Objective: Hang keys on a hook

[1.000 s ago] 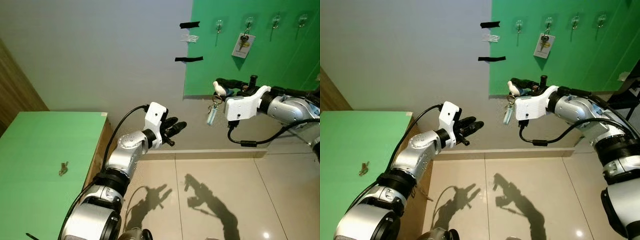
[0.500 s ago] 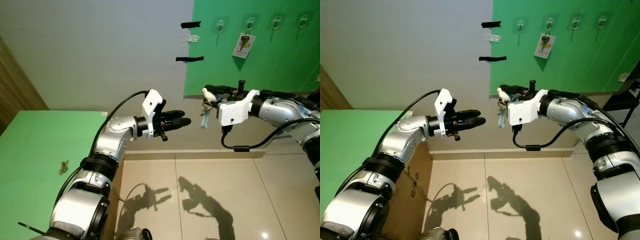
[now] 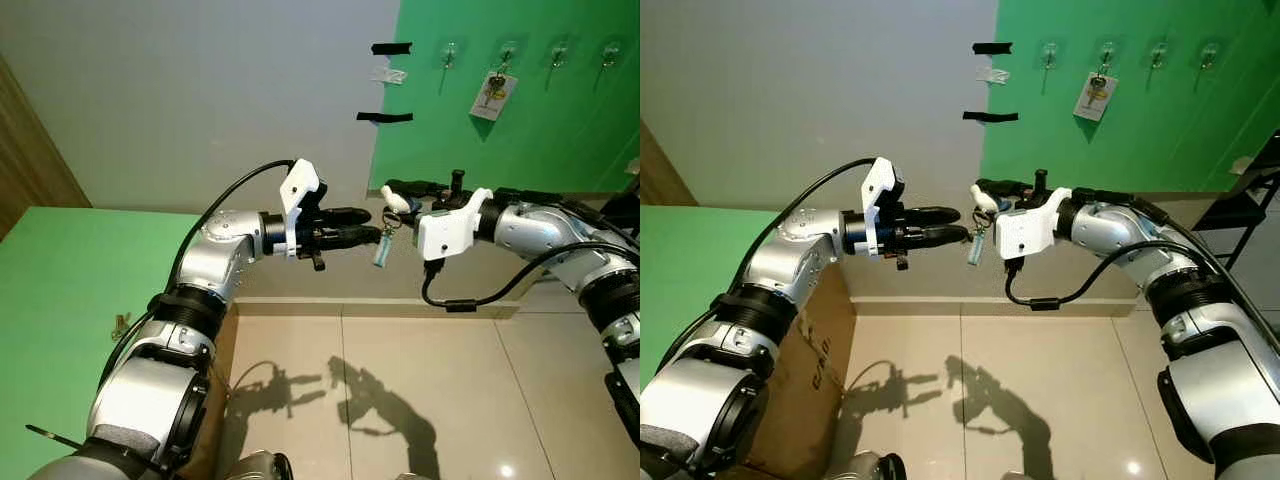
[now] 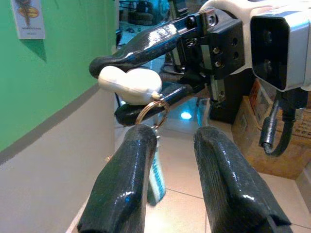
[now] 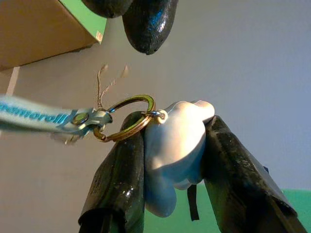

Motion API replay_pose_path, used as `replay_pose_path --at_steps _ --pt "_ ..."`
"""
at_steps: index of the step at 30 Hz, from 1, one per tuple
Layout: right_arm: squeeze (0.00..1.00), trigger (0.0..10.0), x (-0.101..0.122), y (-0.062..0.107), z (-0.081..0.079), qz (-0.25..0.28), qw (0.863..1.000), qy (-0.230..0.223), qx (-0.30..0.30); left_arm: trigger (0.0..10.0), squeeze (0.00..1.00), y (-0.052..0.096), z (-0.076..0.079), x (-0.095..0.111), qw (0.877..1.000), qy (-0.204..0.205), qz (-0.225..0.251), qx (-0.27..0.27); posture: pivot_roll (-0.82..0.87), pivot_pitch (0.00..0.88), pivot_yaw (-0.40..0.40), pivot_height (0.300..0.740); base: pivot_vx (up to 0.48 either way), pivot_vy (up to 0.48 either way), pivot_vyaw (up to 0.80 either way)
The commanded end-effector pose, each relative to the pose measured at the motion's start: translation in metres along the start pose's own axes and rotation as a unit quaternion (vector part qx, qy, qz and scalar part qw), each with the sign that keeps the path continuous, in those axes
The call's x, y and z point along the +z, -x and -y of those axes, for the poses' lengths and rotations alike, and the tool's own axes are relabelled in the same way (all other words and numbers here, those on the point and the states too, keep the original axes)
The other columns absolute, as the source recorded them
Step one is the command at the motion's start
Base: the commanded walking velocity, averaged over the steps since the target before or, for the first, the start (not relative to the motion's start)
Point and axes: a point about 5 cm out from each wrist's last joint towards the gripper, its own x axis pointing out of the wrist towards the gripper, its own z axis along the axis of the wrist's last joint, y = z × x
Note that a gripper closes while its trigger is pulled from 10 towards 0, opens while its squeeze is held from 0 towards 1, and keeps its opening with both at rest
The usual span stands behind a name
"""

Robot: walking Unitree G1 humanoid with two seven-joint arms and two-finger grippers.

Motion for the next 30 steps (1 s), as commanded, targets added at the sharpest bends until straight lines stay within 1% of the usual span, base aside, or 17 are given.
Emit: replay_pose_path --at_steps 1,7,15,21,30 --pt "0.00 0.0 -0.001 0.001 -0.006 0.001 1.000 -0.020 -0.002 10.0 0.00 0.001 0.000 0.005 1.000 -0.014 -0.006 -0.011 -0.15 0.000 -0.012 0.740 0.000 0.000 0.00" --pt "0.00 0.0 -0.002 0.001 -0.008 -0.002 0.999 -0.029 -0.015 10.0 0.00 0.003 0.000 0.005 1.000 -0.016 -0.010 -0.022 -0.16 0.000 0.000 0.740 0.000 0.000 0.00" --pt "0.00 0.0 -0.001 -0.002 -0.008 -0.003 0.999 -0.028 -0.017 10.0 0.00 0.002 0.000 0.009 0.999 -0.016 -0.017 -0.045 -0.17 0.000 0.027 0.740 0.000 0.000 0.00" --pt "0.00 0.0 0.000 -0.006 -0.005 -0.003 1.000 -0.024 -0.016 10.0 0.00 -0.001 -0.001 0.012 0.999 -0.020 -0.015 -0.048 -0.17 0.000 0.030 0.740 0.000 0.000 0.00" --pt "0.00 0.0 0.001 -0.008 -0.002 -0.002 1.000 -0.018 -0.014 10.0 0.00 -0.005 -0.003 0.017 0.998 -0.024 -0.011 -0.048 -0.17 0.000 0.028 0.740 0.000 0.000 0.00"
